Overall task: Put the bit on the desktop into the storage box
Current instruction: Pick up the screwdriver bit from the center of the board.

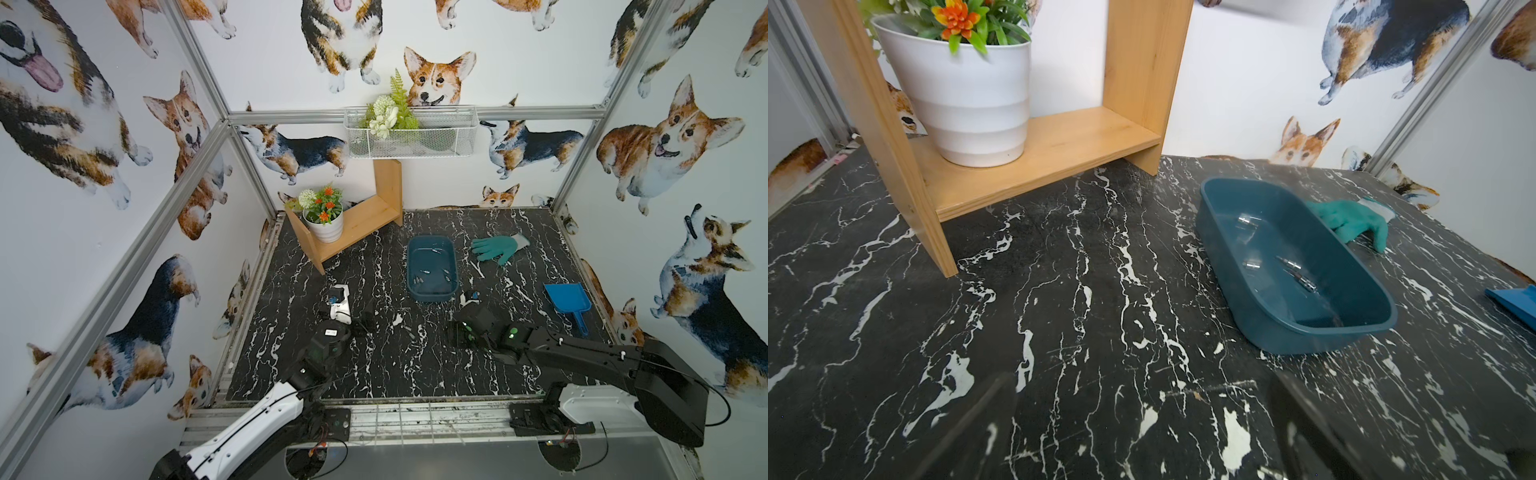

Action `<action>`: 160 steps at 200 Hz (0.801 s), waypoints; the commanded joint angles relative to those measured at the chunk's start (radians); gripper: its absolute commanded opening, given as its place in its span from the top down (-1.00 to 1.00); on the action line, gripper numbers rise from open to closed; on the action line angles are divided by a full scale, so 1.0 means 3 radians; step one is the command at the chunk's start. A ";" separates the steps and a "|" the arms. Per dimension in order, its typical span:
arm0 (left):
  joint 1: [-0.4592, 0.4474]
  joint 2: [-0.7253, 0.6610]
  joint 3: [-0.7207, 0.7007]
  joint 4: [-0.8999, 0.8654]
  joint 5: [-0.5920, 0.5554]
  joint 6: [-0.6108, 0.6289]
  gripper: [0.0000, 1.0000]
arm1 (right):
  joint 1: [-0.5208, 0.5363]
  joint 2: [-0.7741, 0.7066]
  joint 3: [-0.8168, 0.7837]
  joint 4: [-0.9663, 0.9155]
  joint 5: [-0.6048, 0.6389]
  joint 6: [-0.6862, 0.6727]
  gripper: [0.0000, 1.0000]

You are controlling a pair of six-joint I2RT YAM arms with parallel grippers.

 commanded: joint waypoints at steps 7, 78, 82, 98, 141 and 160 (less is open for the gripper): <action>0.0004 0.0092 0.0029 0.0057 -0.0092 0.0046 -1.00 | 0.0018 0.0052 -0.0028 -0.0085 0.0025 0.0172 -0.39; 0.0004 0.0249 0.0063 0.0066 -0.0138 0.0045 -1.00 | 0.0082 0.0227 -0.0052 0.0053 -0.0126 0.0177 -0.08; 0.0004 0.0251 0.0063 0.0063 -0.0144 0.0047 -1.00 | 0.0084 0.0242 -0.0052 0.0053 -0.0126 0.0174 -0.07; 0.0004 0.0247 0.0058 0.0071 -0.0151 0.0046 -1.00 | 0.0100 0.0282 -0.0037 0.0053 -0.0118 0.0172 -0.05; 0.0004 0.0258 0.0058 0.0076 -0.0151 0.0050 -1.00 | 0.0110 0.0382 -0.0002 0.0069 -0.0071 0.0154 0.00; 0.0004 0.0262 0.0057 0.0077 -0.0149 0.0052 -1.00 | 0.0115 0.0437 0.0039 0.0065 -0.0037 0.0123 0.04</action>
